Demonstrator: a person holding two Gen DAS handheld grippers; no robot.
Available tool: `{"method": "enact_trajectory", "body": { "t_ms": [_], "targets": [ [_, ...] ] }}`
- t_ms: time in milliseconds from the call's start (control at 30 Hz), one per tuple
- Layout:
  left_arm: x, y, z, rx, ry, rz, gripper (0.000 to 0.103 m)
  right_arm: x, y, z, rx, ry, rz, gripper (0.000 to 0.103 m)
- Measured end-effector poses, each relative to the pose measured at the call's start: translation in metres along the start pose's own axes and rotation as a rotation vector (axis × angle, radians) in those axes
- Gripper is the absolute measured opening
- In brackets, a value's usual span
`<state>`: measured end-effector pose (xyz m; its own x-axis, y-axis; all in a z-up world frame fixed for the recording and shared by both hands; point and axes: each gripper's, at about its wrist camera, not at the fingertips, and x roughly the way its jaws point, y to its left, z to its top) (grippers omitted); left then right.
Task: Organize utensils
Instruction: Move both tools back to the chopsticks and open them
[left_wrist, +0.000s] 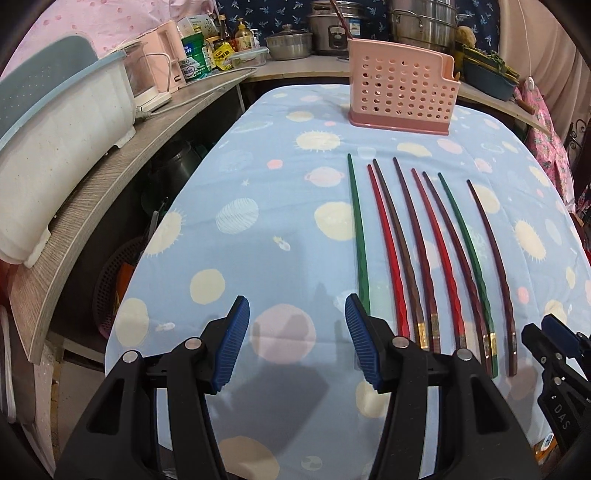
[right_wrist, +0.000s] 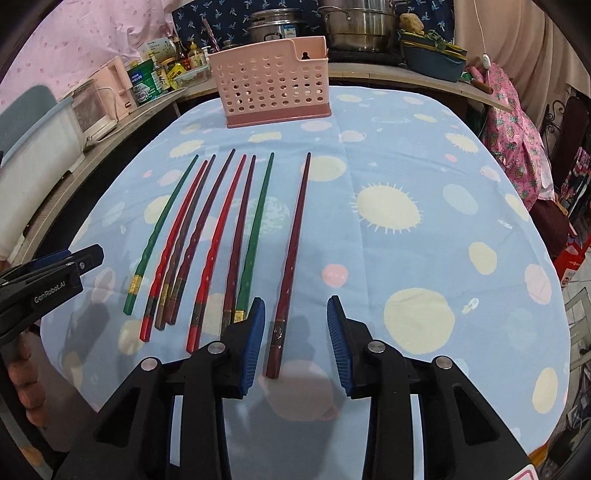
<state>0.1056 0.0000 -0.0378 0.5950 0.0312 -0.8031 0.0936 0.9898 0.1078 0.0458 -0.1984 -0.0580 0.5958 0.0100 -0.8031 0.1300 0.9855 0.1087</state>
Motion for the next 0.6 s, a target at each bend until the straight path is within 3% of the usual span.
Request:
{"method": "enact_trajectory", "body": {
  "t_ms": [267,600],
  "targets": [
    [0.003,-0.005,-0.009,0.02,0.015,-0.017,0.051,0.014,0.005,-0.007,-0.005,0.04,0.011,0.015],
    [0.011,-0.011,-0.014,0.032,0.034,-0.03,0.051,0.018,0.004,-0.011,-0.007,0.052,0.018,0.008]
  ]
}}
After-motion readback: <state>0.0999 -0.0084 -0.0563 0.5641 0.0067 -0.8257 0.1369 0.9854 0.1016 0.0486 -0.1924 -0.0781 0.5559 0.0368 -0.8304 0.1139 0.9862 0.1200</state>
